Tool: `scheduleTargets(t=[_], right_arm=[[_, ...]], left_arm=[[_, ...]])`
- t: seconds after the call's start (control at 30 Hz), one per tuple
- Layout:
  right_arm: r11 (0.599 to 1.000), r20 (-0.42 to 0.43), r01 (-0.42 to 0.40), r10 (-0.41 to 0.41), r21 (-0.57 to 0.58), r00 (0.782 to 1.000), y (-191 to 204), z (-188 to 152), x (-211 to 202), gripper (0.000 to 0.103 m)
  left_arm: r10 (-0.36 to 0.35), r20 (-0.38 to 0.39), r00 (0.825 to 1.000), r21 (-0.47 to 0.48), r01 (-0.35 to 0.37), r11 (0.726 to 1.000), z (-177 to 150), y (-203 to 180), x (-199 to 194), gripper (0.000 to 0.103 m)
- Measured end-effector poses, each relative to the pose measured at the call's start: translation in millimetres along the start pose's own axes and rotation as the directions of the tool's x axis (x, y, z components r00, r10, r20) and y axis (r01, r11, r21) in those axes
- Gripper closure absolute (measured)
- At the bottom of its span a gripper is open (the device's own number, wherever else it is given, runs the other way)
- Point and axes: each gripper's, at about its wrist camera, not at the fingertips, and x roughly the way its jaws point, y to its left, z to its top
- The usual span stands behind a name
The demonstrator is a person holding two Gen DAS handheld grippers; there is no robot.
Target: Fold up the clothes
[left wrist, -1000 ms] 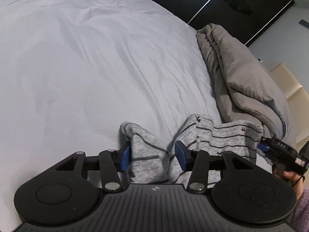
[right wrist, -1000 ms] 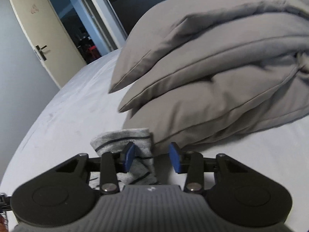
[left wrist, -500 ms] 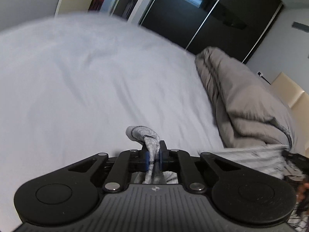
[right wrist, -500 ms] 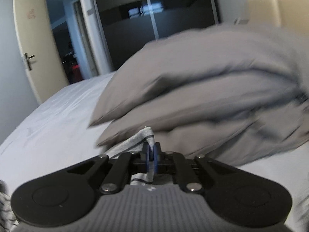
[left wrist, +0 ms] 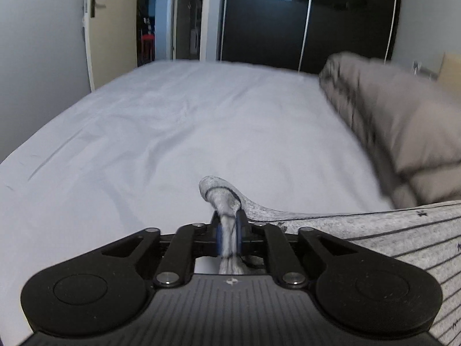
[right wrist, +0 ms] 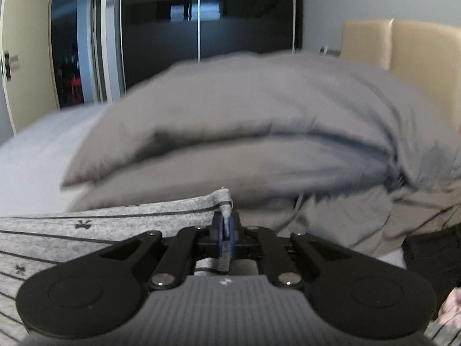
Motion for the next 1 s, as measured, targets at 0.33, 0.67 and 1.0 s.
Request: scheduleTargets(t=[0.33, 0.67, 1.0], right_arm=[[0.999, -0.071, 0.02, -0.022, -0.027, 0.997, -14.1, -28.6, -2.7, 0.043], [0.997, -0.187, -0.07, 0.072, 0.015, 0.98, -46.4, -76.4, -114.4, 0.043], [0.989, -0.276, -0.139, 0.15, 0.06, 0.949, -55.3, -140.4, -238.8, 0.044]], left_arm=[[0.061, -0.014, 0.998, 0.0, -0.061, 0.998, -32.8, 11.9, -9.7, 0.044], [0.004, -0.012, 1.0, 0.011, -0.004, 1.0, -63.3, 36.9, -126.9, 0.046], [-0.096, -0.009, 0.995, -0.004, 0.095, 0.995, -114.4, 40.9, -272.4, 0.046]])
